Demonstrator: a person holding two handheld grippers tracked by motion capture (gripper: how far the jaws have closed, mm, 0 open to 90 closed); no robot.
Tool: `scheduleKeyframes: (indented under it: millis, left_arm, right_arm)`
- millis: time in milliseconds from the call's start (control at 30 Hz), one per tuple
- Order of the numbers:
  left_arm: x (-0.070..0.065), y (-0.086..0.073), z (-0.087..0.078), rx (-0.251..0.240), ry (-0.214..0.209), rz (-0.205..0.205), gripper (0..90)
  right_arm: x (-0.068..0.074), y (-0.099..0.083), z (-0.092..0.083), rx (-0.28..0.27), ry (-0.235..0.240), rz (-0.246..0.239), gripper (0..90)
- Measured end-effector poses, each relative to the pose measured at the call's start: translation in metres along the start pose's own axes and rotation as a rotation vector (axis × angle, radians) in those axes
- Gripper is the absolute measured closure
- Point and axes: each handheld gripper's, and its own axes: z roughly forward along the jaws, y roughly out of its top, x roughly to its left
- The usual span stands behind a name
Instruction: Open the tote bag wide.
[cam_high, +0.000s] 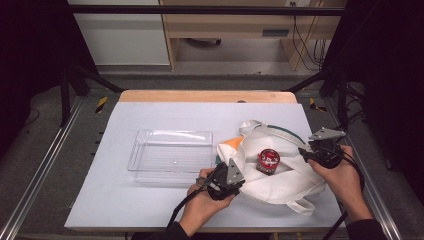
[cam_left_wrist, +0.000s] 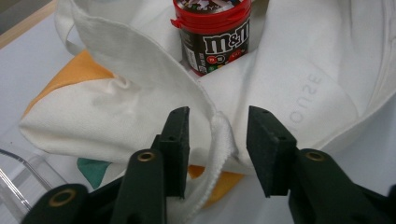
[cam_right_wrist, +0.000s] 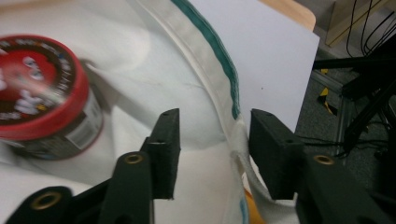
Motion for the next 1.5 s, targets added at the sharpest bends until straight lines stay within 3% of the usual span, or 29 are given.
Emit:
scheduleKeyframes:
  millis: [133, 200, 333, 533, 700, 900, 1033, 1133, 1333, 1500]
  left_arm:
    - [0.003, 0.002, -0.002, -0.008, 0.001, -0.018, 51.6]
    - [0.005, 0.004, -0.006, -0.021, 0.008, -0.041, 46.4]
    - [0.009, 0.006, -0.01, -0.036, 0.018, -0.055, 41.9]
    - [0.022, 0.007, -0.023, -0.045, 0.047, -0.076, 28.7]
    - [0.036, 0.006, -0.037, -0.053, 0.073, -0.092, 22.2]
    - [0.055, 0.003, -0.057, -0.08, 0.099, -0.12, 18.8]
    - [0.07, -0.005, -0.072, -0.099, 0.125, -0.147, 18.0]
    - [0.082, -0.012, -0.08, -0.086, 0.15, -0.153, 17.0]
    - [0.104, -0.028, -0.097, -0.098, 0.192, -0.189, 16.4]
    - [0.114, -0.037, -0.104, -0.103, 0.203, -0.211, 16.4]
  right_arm:
    - [0.006, 0.003, -0.011, -0.044, 0.019, 0.014, 44.2]
    - [0.016, 0.005, -0.02, -0.072, 0.036, 0.019, 36.2]
    - [0.025, 0.009, -0.025, -0.083, 0.061, -0.003, 31.1]
    - [0.041, 0.02, -0.03, -0.102, 0.135, -0.044, 23.2]
    - [0.053, 0.034, -0.031, -0.067, 0.179, -0.1, 20.4]
    - [0.056, 0.046, -0.032, -0.046, 0.213, -0.119, 16.9]
    - [0.058, 0.051, -0.029, -0.016, 0.233, -0.144, 12.5]
    - [0.06, 0.054, -0.026, 0.0, 0.253, -0.169, 10.5]
    - [0.064, 0.062, -0.017, 0.029, 0.264, -0.185, 10.2]
    - [0.068, 0.066, -0.011, 0.047, 0.275, -0.208, 11.9]
